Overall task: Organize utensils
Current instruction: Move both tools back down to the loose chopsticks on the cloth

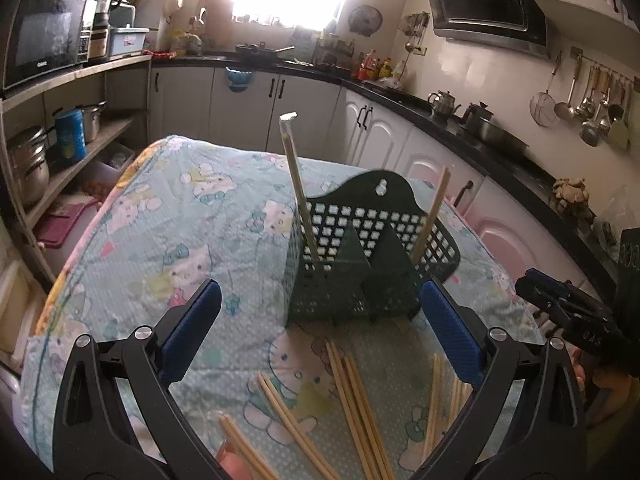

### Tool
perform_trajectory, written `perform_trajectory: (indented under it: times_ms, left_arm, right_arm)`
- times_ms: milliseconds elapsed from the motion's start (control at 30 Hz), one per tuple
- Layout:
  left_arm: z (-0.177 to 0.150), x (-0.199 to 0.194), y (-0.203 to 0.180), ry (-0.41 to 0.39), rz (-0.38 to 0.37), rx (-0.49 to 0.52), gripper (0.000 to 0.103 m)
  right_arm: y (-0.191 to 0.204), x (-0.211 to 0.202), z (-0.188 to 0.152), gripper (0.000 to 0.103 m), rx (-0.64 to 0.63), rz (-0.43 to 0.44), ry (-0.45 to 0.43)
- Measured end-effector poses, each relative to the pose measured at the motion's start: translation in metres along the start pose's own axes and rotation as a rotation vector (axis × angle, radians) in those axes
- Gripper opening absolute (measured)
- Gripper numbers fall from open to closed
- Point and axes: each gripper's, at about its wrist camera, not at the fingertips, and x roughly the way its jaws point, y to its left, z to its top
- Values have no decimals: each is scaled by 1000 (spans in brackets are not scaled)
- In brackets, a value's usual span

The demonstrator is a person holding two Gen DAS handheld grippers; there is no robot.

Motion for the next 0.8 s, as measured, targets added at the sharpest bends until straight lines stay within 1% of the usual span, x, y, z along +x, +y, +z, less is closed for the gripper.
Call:
perform_trajectory:
  times_ms: [300,433,800]
  left_arm:
    - [-22,2,-6,42,-14,11,92]
    - [-31,4,-6,63,-24,5,92]
    - [-56,12,-11,115,-28,11,92]
  right_arm:
    - [1,-8,-24,59,-3,0,32]
    - [0,-7,-35,55,-4,-1,52]
    - [-8,-10,-60,53,9,-3,95]
